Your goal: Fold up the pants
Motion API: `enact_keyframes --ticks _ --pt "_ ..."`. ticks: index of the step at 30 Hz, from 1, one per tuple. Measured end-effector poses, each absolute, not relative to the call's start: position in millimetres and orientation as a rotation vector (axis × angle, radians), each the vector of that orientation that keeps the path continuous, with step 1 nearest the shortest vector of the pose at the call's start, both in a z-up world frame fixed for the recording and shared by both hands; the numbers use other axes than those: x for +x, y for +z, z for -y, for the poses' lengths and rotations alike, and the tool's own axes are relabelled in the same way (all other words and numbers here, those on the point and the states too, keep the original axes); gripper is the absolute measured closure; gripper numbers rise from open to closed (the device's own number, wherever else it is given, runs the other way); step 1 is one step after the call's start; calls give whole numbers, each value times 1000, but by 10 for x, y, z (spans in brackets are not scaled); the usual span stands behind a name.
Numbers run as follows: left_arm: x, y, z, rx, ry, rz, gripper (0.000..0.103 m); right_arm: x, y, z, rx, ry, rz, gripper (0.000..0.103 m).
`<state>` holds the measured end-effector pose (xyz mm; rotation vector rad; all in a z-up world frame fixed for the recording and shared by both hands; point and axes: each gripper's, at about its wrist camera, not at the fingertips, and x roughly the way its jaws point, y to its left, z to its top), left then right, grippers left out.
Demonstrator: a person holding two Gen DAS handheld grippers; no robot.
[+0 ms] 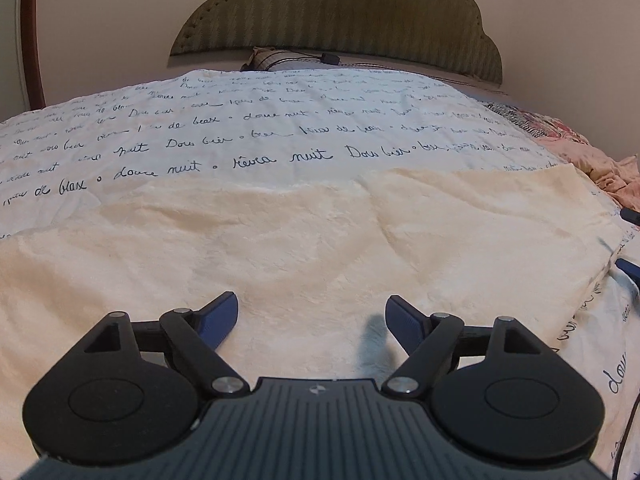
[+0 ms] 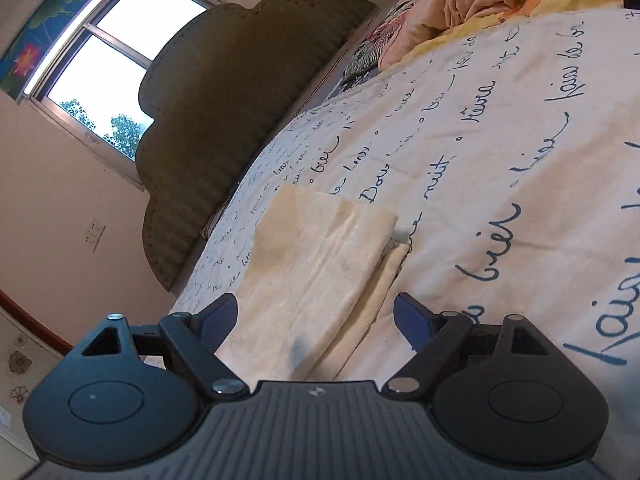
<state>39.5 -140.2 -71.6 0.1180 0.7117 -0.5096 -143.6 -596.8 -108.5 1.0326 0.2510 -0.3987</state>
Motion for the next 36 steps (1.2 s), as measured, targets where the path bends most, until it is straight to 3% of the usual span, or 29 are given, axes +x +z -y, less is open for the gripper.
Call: enact_keyframes --ticks 3,5,7,9,15,20,28,32,35,36 --pt "386 -704 1410 126 -512 -707 19 -1354 -1080 5980 1030 -434 -229 17" --pt "393 -701 1416 120 -515 -712 18 -1321 -1095 5995 1016 -437 -214 24" --pt "412 -696 1427 111 -520 -718 18 -1290 -1118 6009 1014 -467 -235 65" --pt "442 -687 1430 99 -521 -729 17 -1299 -1167 6035 1042 -510 -250 82" --pt "510 -661 1404 60 -519 -747 16 -1395 -1249 6049 1128 -485 -154 91" --pt "537 -659 1381 56 -498 -742 16 -1367 -910 5824 969 -412 -100 91" --pt "498 -692 1432 98 -493 -731 14 -712 -544 5044 358 -214 -457 91" --pt "497 -696 1428 103 -500 -734 14 -695 -687 5096 423 -272 -498 90" --pt "506 -700 1412 100 -506 -735 14 -919 -786 5263 585 -300 -464 76" --pt "509 -704 1412 97 -505 -737 13 -1033 -798 5292 618 -323 -438 57"
